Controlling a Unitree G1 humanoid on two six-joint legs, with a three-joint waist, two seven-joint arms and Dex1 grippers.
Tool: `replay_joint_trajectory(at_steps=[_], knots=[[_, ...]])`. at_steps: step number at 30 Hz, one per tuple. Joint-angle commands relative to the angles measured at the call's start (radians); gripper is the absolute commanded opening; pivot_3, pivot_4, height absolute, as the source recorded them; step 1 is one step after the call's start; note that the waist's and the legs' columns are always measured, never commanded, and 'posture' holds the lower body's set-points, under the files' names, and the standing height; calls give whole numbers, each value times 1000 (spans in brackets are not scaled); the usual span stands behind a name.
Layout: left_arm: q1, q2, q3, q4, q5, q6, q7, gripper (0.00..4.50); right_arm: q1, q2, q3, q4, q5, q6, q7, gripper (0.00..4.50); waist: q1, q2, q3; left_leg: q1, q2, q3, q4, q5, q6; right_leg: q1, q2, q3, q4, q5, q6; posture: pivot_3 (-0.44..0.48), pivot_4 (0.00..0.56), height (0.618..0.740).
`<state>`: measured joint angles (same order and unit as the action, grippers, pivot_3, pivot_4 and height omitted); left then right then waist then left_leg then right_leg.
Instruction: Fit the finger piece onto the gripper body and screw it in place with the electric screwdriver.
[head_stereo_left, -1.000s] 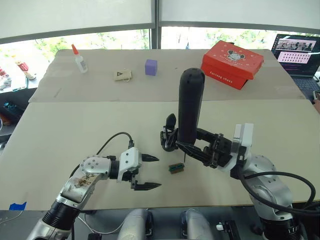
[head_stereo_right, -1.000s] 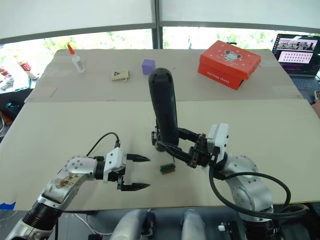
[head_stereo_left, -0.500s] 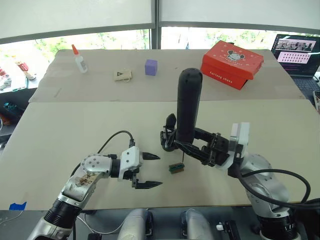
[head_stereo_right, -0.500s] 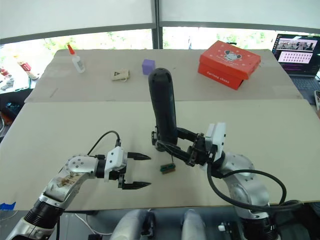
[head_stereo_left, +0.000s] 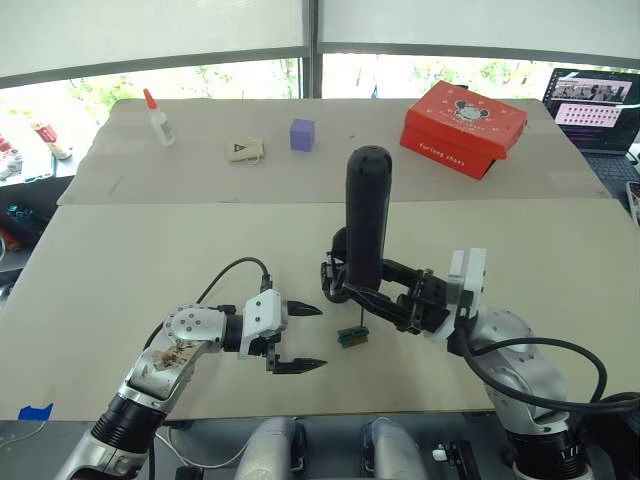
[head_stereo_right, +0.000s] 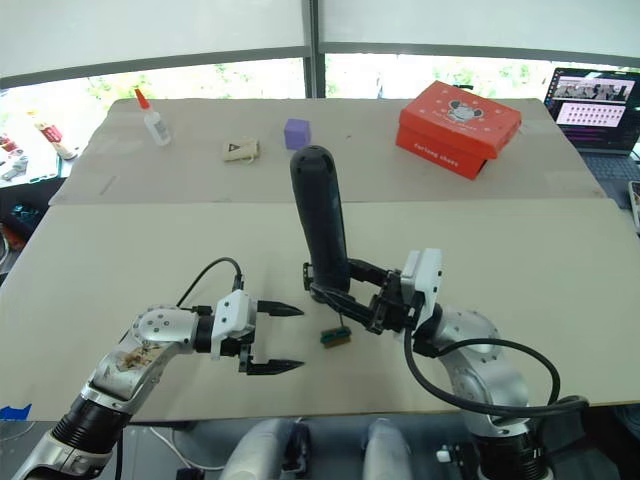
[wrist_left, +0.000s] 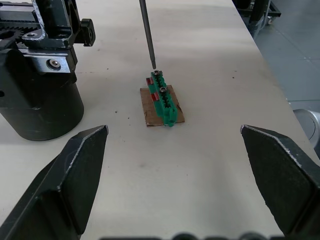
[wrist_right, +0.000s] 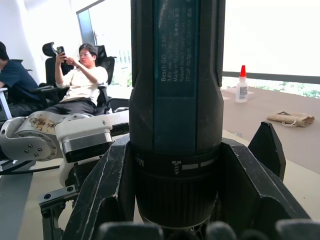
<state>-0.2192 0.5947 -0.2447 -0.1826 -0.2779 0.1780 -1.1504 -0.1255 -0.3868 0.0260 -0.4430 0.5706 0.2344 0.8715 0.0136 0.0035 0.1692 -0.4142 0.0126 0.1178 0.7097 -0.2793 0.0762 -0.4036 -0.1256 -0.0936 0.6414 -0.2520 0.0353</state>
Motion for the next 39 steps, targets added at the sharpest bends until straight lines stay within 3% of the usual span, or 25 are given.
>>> replay_joint_trajectory(at_steps=[1,39], knots=[[-4,1,3,-22,-7,-7,-1,4500,-18,-11,-35,-57,25,-40,2,1887,0,0,0,0,0,0,0,0,0,0,0,0,0,0,0,0,150,740],[-21,-3,0,-31,-4,1,9,4500,1,-15,-16,-59,7,-47,1,1887,0,0,0,0,0,0,0,0,0,0,0,0,0,0,0,0,150,740]])
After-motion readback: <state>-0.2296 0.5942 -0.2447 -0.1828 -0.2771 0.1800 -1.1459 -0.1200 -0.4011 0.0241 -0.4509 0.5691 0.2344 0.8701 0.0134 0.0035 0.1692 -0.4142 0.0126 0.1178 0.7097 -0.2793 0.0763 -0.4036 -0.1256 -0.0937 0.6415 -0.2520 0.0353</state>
